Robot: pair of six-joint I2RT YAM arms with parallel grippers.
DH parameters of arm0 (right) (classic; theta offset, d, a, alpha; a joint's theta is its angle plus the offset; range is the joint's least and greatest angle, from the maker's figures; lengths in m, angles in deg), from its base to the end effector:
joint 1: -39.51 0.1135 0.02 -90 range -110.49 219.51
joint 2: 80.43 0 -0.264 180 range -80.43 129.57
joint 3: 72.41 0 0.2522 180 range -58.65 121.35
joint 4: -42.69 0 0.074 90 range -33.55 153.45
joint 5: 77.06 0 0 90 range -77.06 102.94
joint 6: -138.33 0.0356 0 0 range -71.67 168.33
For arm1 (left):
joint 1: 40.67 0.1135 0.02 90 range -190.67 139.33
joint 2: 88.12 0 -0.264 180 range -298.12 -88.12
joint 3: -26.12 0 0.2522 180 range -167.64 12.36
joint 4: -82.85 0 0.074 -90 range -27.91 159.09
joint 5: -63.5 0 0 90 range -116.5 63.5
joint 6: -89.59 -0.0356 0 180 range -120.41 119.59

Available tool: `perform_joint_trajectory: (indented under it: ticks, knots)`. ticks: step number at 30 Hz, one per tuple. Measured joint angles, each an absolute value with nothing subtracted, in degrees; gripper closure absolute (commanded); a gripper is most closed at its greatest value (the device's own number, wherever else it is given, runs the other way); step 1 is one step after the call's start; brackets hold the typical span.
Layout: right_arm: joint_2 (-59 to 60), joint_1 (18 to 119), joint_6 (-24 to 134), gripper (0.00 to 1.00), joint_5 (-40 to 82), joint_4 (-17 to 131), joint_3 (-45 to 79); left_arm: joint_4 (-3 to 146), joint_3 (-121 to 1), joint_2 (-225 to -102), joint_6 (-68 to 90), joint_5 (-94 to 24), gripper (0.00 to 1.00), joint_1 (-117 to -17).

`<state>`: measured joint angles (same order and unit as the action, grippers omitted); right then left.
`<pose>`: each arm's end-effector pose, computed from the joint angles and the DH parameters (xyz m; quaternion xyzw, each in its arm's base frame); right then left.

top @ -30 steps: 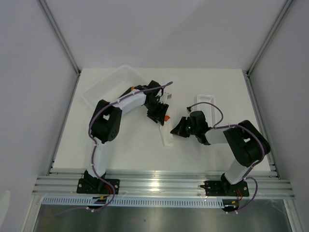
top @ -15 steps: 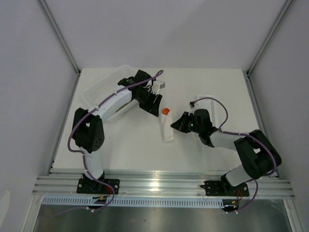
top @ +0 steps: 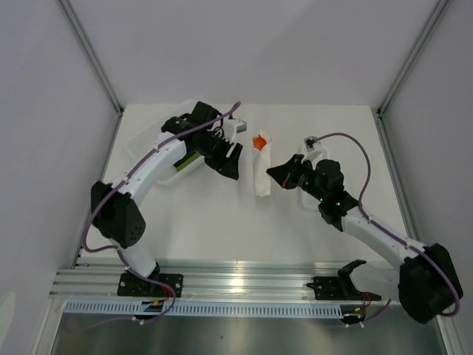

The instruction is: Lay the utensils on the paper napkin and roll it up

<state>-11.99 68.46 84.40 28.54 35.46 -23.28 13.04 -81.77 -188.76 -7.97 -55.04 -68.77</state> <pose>0.2289 0.1376 0.2530 -0.0373 0.7742 0.4238 0.4686 0.3161 -0.1881 0.3114 0.3439 0.8784 -0.2766 0.1835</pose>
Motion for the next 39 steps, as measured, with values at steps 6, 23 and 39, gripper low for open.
perform_joint_trajectory:
  ticks: [6,23,39]
  knots:
    - [-24.1,71.1,79.2,1.0,26.3,37.2,-17.7,10.8,-84.5,-177.0,-9.7,-60.0,0.2,-68.8]
    - [-29.1,76.3,73.3,1.0,30.3,32.6,-9.2,16.9,-87.6,-164.4,-13.0,-65.4,0.09,-74.8]
    - [-27.5,78.8,72.3,1.0,37.8,24.7,-3.7,25.3,-92.0,-162.5,-12.4,-68.5,0.05,-79.2]
